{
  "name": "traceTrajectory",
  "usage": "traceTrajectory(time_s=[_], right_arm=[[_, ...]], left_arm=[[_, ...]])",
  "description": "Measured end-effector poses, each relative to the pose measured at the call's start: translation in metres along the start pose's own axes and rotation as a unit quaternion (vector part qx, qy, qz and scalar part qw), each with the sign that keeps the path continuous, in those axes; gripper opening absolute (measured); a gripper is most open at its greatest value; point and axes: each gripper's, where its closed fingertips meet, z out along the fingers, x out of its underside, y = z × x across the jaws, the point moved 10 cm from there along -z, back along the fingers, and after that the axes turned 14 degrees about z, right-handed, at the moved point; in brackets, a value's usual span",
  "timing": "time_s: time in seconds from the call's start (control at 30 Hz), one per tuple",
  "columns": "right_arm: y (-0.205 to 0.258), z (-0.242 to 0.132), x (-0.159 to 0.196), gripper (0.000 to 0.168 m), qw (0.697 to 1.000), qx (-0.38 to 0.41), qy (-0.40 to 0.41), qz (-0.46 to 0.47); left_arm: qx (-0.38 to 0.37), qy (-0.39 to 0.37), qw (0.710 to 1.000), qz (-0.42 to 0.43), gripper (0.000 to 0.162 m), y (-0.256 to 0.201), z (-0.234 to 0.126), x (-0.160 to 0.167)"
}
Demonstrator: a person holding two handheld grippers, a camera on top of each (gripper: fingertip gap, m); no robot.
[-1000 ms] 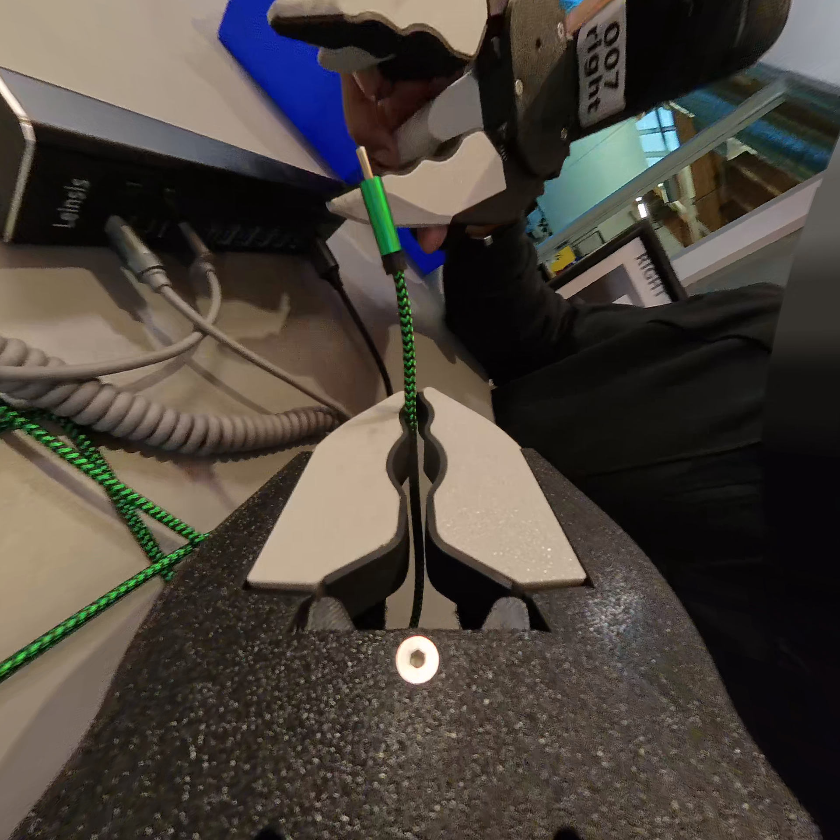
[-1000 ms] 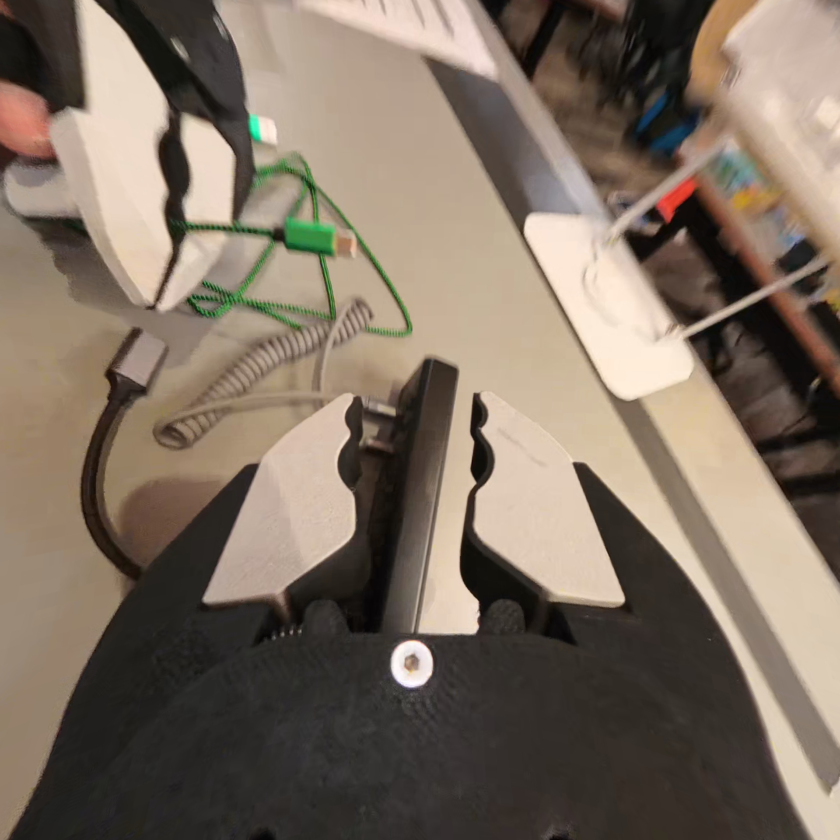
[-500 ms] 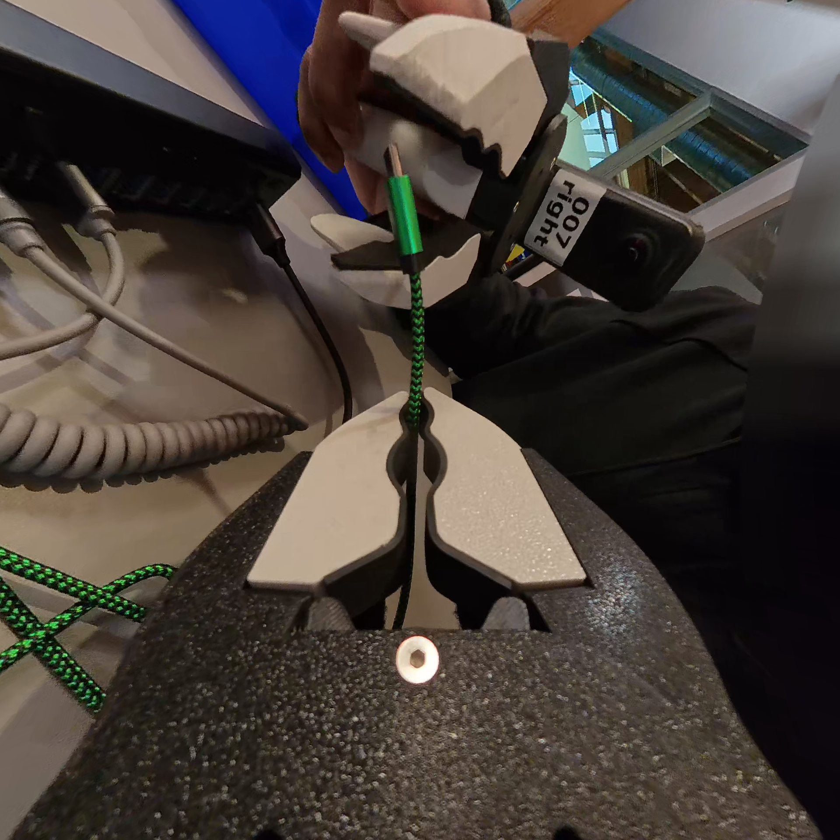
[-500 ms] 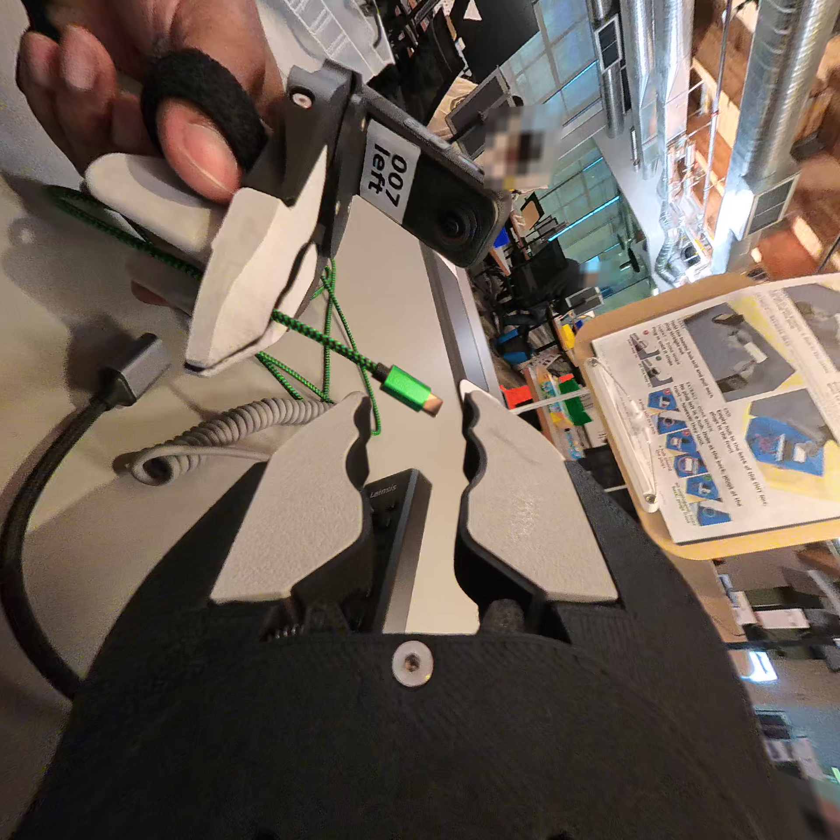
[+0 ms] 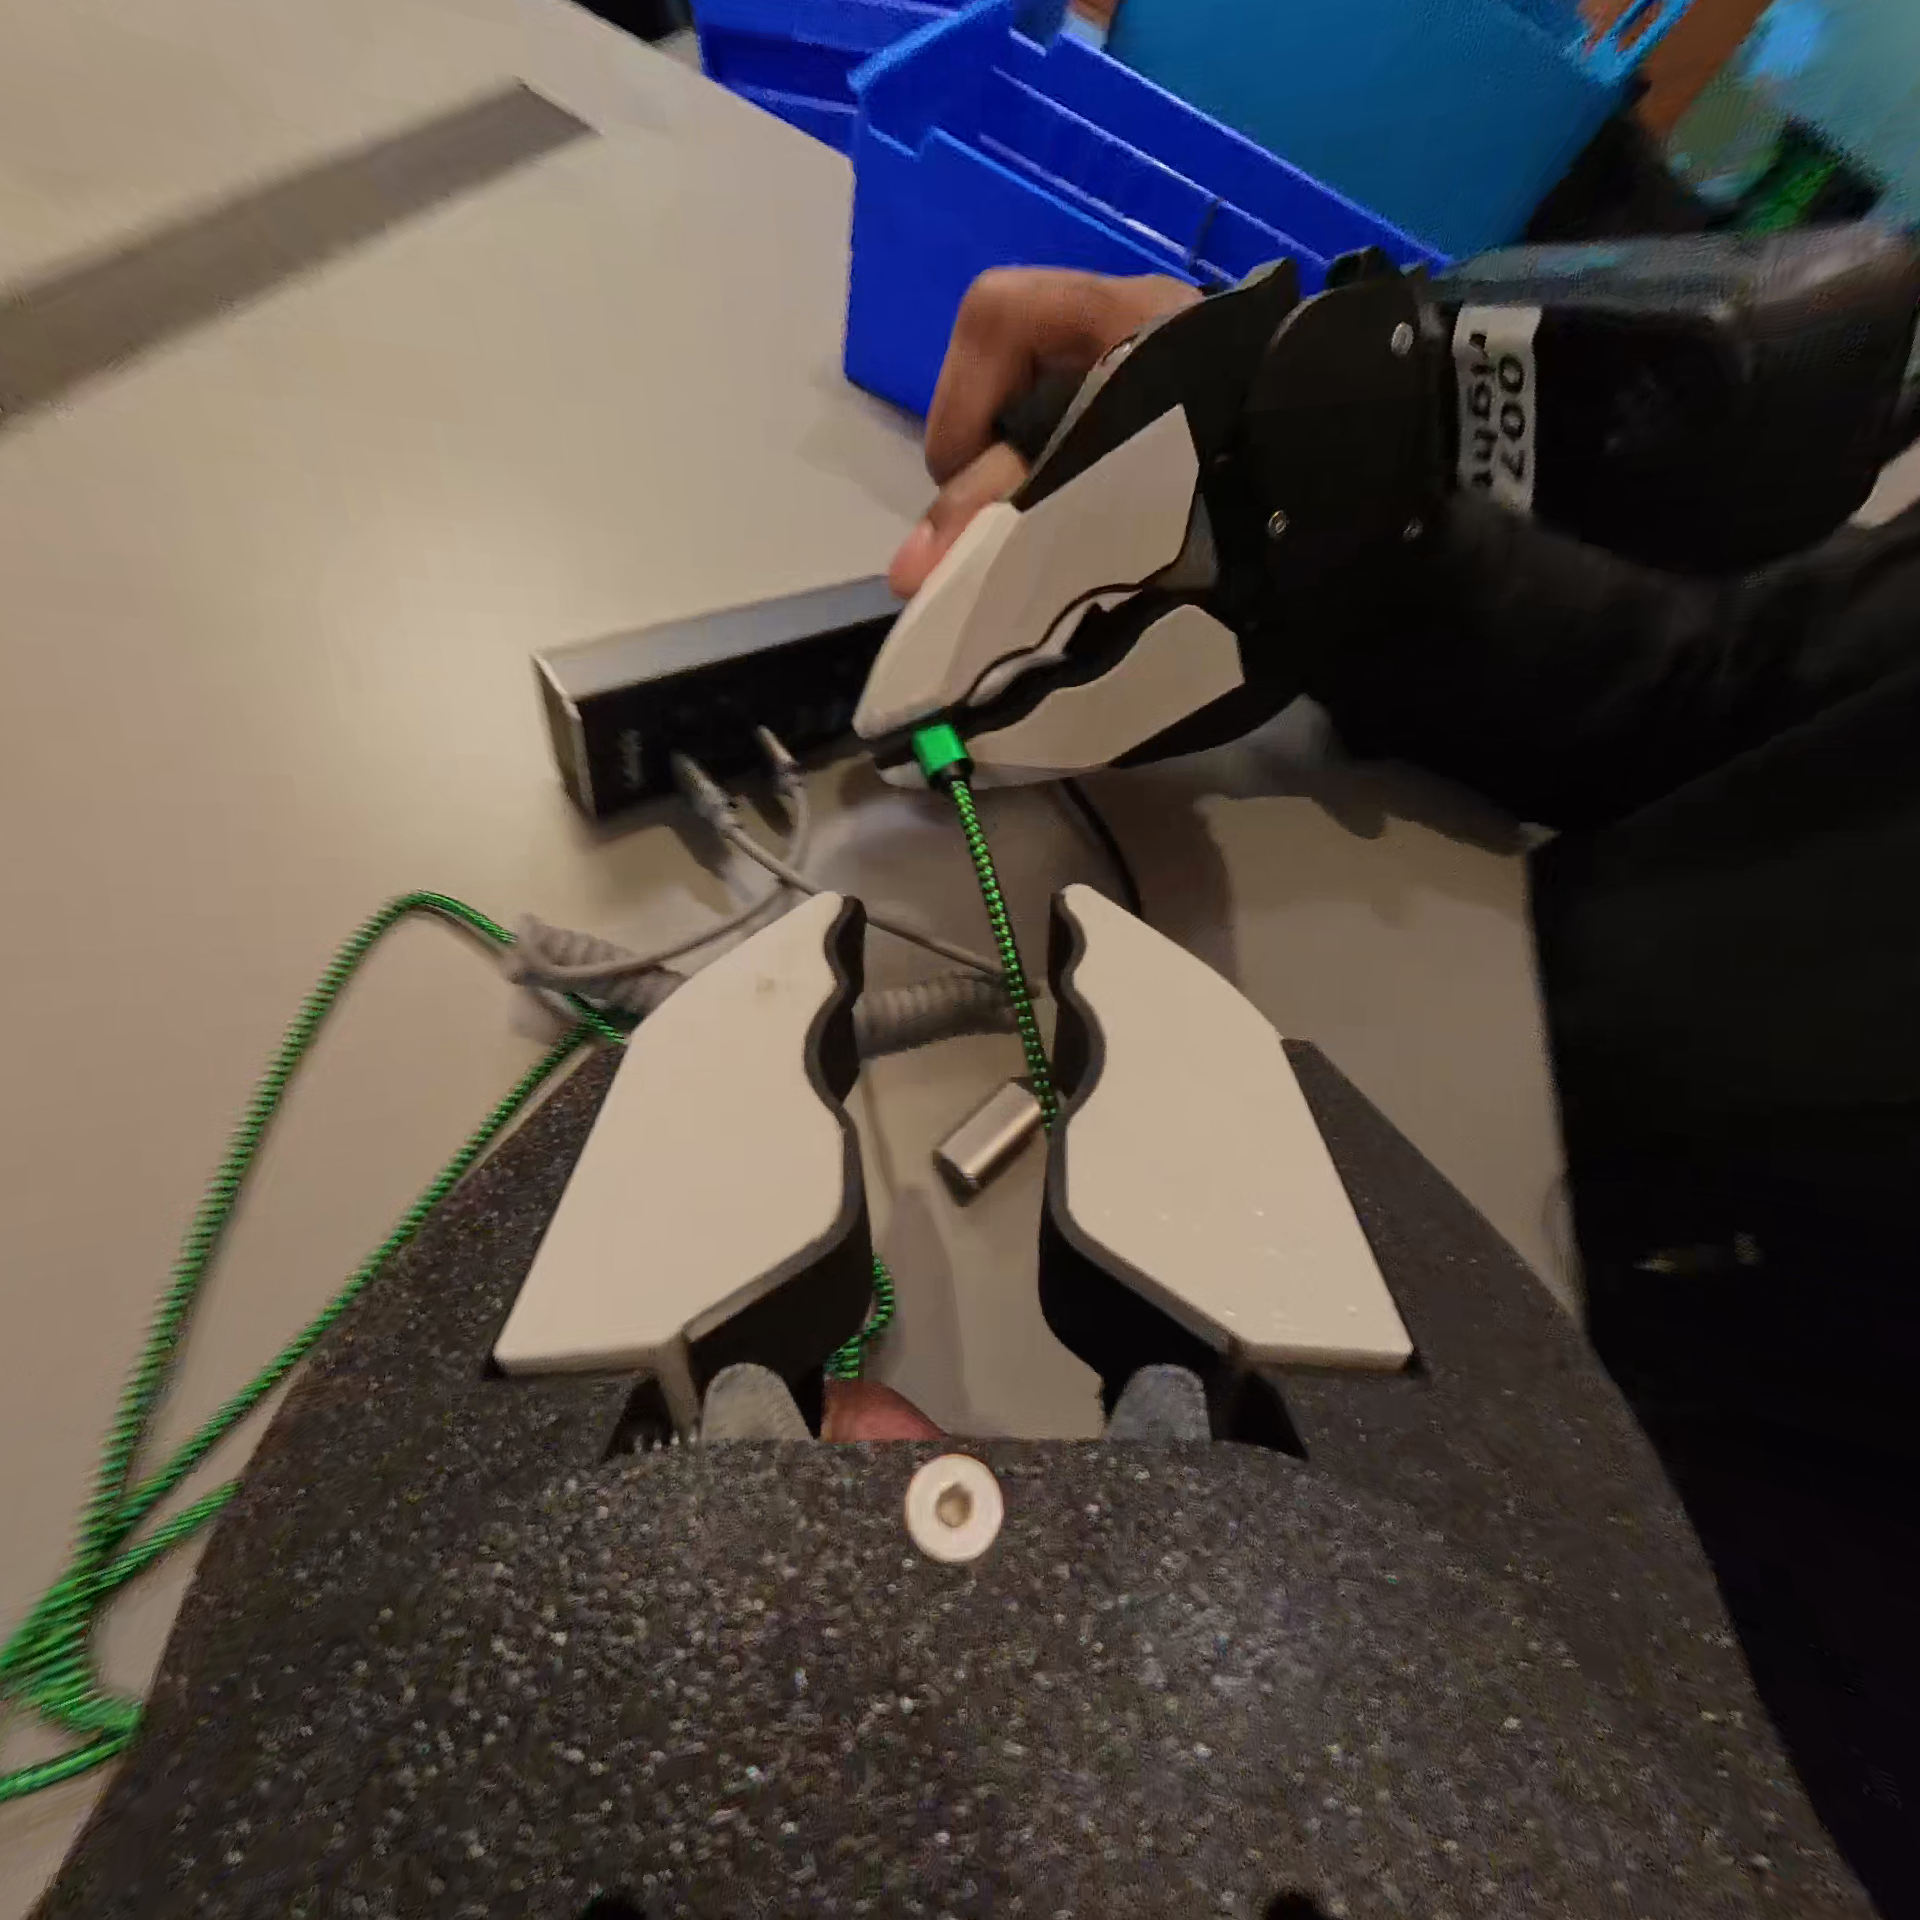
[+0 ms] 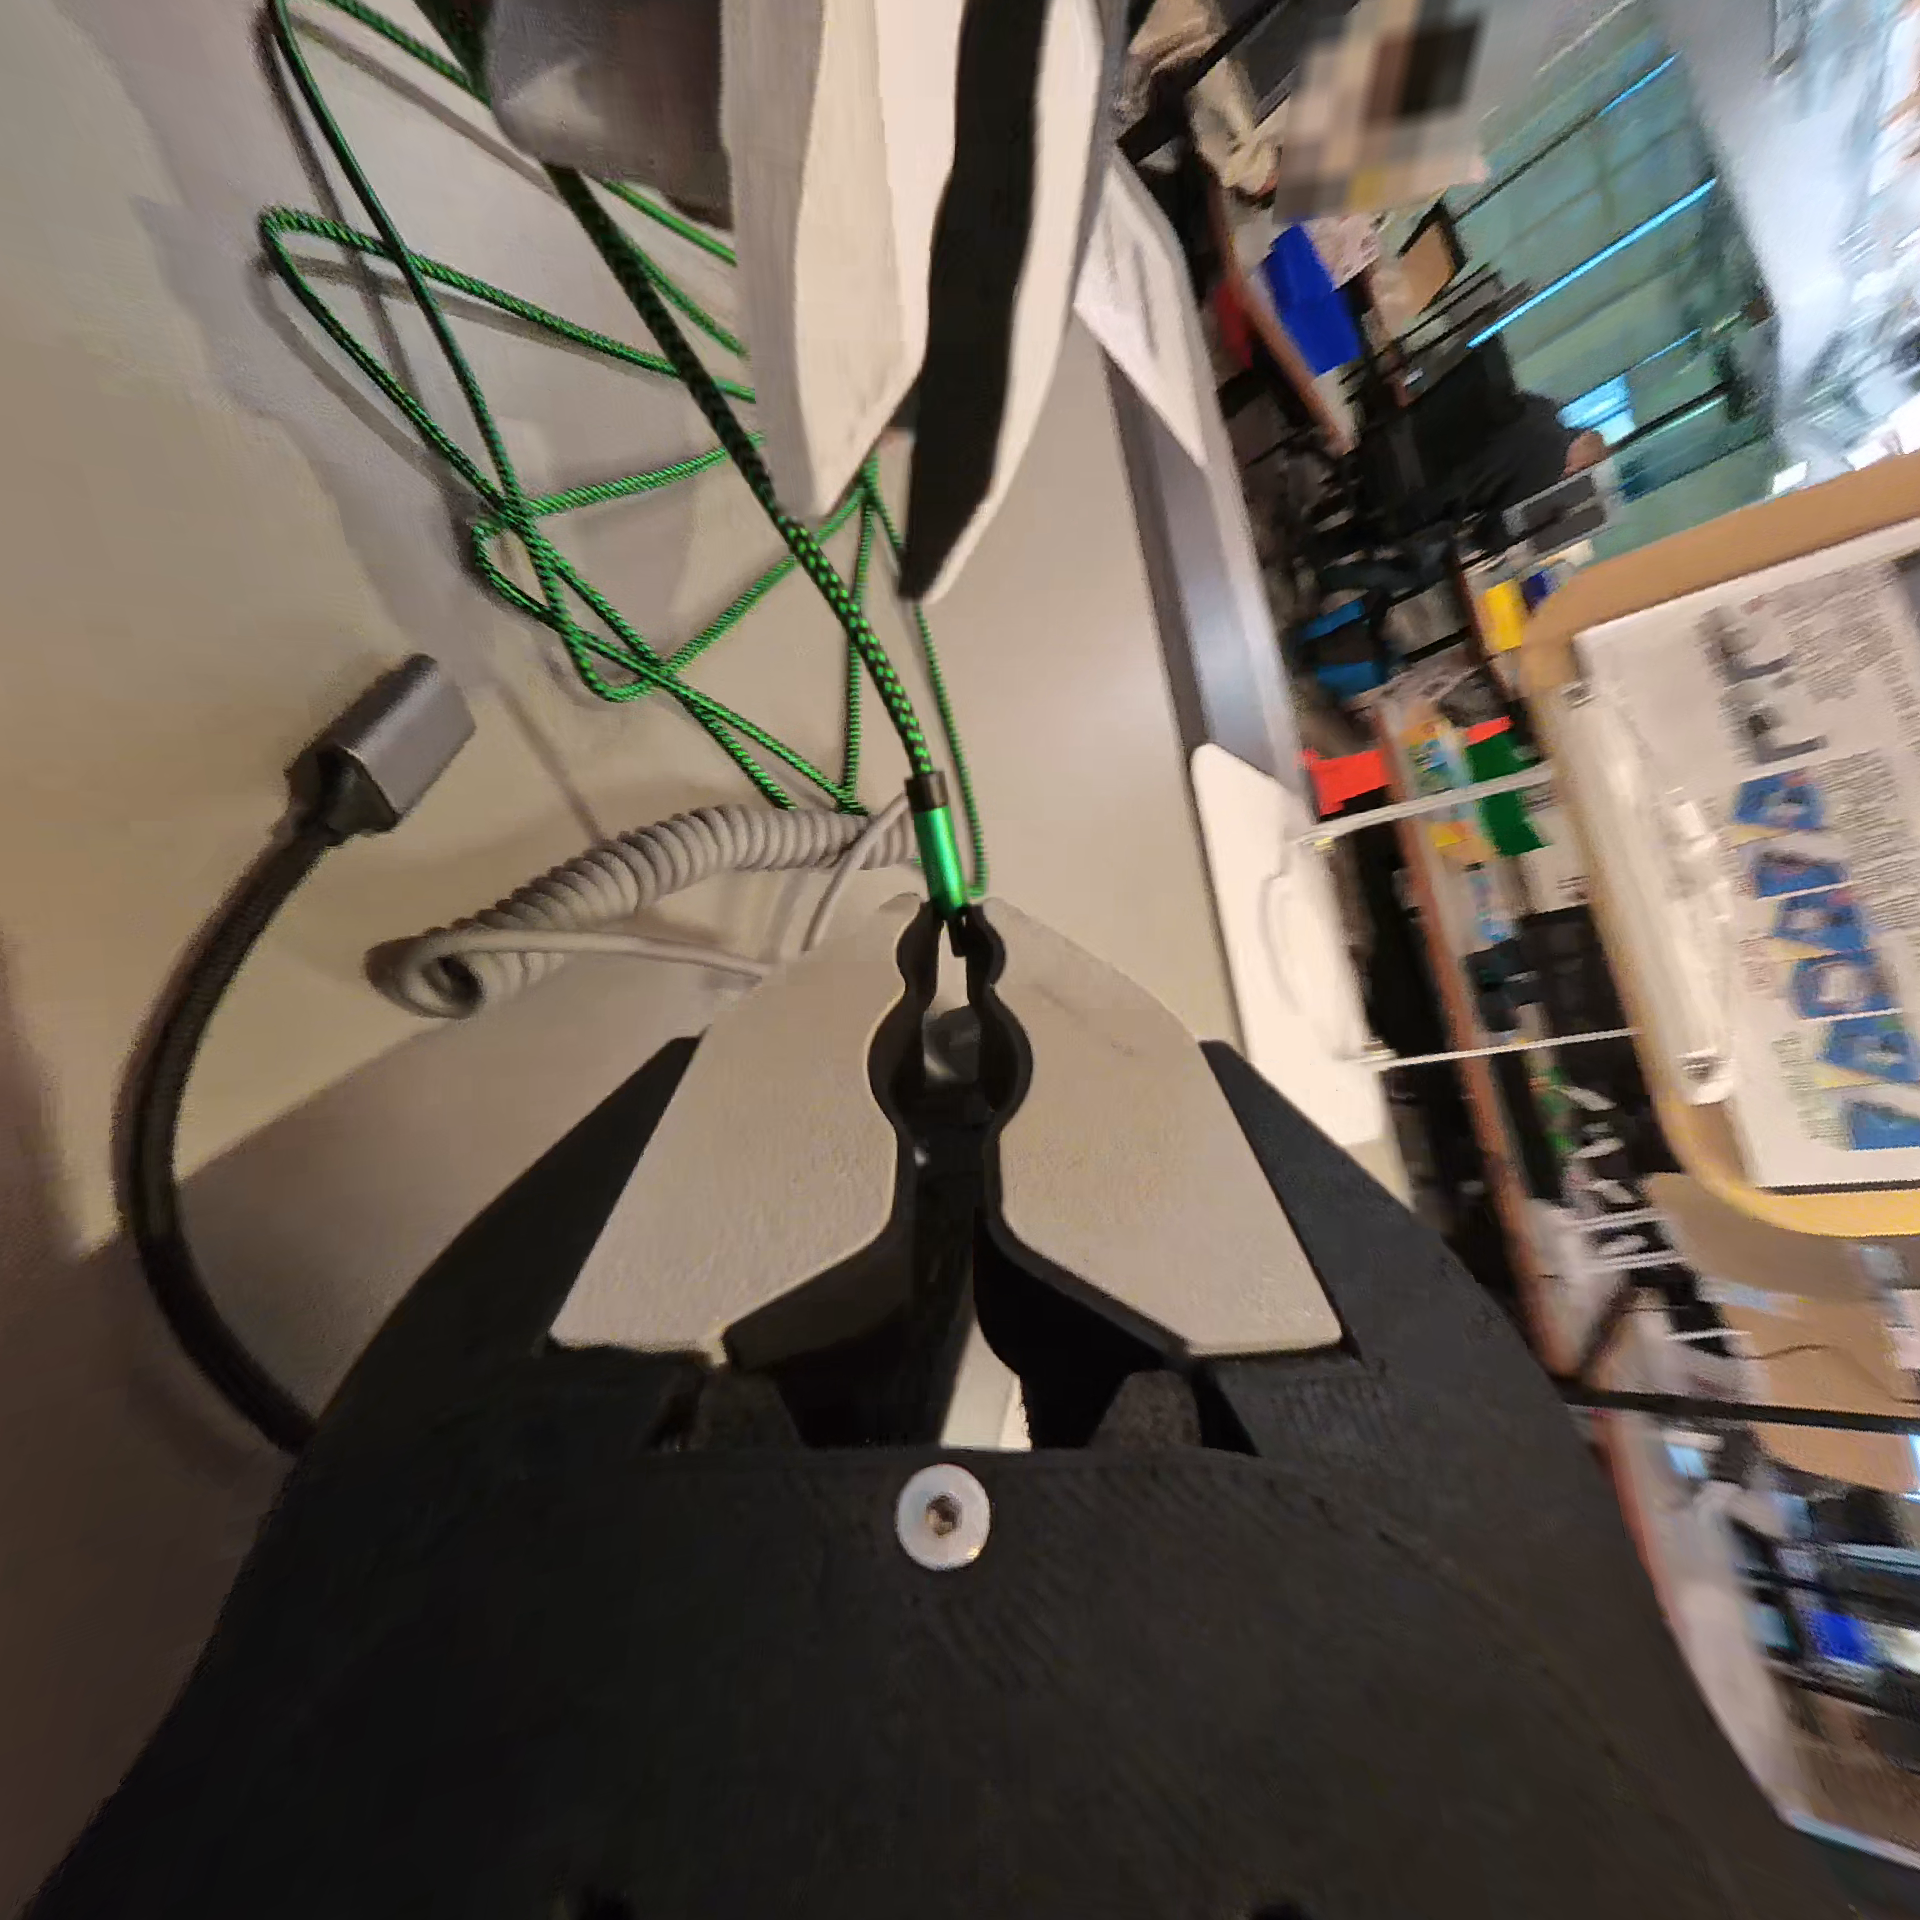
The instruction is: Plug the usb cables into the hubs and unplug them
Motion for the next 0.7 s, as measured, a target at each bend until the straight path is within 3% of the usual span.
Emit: traceTrajectory(time_s=[0.23, 0.5, 0.7], right_arm=[[-0.008, -0.001, -0.001, 0.003, 0.986, -0.098, 0.051, 0.123], [-0.004, 0.001, -0.001, 0.003, 0.956, -0.193, 0.096, 0.201], [0.002, 0.002, -0.004, 0.003, 0.946, -0.22, 0.129, 0.198]], left_arm=[[-0.079, 0.052, 0.972, 0.214, 0.044, -0.019, -0.003, -0.006], [-0.068, 0.078, 0.944, 0.312, 0.038, -0.031, 0.005, -0.005], [-0.076, 0.117, 0.914, 0.38, 0.035, -0.046, 0.001, -0.014]])
